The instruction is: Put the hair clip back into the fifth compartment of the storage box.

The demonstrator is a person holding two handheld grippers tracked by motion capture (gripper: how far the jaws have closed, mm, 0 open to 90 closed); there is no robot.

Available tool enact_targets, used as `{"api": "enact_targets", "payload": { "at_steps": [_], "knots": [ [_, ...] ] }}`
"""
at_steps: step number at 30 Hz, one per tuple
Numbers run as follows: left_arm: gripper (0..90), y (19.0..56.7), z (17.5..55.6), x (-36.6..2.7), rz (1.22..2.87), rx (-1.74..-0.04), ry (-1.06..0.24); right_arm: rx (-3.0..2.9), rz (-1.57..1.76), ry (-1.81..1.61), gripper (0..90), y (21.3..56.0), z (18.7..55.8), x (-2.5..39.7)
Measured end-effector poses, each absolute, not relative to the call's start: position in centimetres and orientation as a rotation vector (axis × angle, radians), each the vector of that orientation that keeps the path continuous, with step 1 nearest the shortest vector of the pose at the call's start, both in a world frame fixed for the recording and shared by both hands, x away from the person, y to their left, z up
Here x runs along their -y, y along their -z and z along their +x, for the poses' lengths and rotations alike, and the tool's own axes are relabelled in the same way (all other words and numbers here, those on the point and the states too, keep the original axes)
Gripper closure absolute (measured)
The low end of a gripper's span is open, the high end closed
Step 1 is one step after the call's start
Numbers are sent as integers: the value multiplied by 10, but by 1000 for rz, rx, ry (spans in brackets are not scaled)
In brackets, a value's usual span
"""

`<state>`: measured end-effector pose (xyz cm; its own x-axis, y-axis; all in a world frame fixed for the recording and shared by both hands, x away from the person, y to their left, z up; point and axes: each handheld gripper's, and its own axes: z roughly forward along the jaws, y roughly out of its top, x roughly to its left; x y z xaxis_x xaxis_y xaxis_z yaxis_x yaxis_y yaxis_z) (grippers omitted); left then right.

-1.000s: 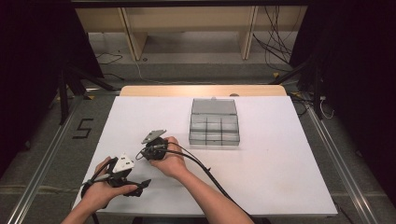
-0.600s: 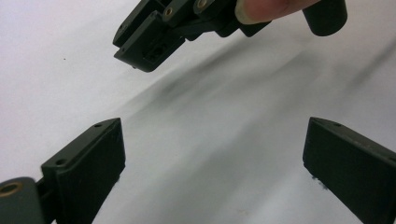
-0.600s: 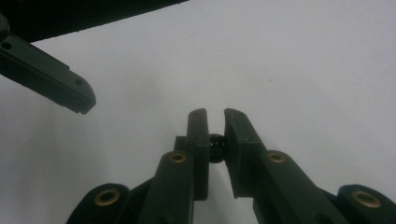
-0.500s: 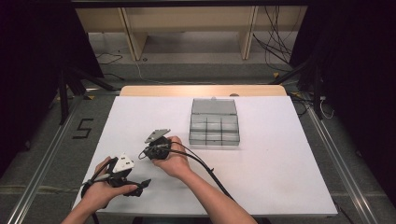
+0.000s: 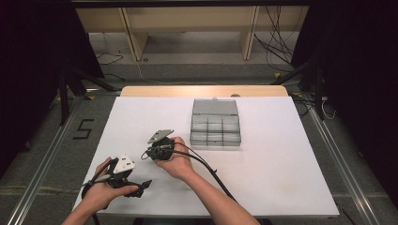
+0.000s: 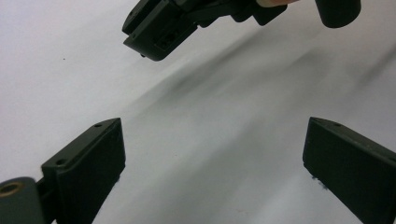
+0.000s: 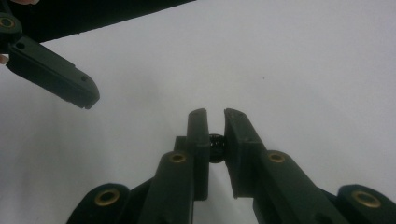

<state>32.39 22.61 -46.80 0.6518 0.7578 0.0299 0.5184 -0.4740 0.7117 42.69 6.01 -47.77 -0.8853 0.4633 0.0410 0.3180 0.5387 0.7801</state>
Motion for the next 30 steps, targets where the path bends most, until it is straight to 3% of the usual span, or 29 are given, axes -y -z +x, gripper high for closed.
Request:
{"api": "enact_targets", "payload": {
  "at_steps": [30],
  "knots": [
    [57, 468, 324, -226, 2177, -990, -454, -2574, 679, -1277, 813, 468, 424, -41]
  ]
}}
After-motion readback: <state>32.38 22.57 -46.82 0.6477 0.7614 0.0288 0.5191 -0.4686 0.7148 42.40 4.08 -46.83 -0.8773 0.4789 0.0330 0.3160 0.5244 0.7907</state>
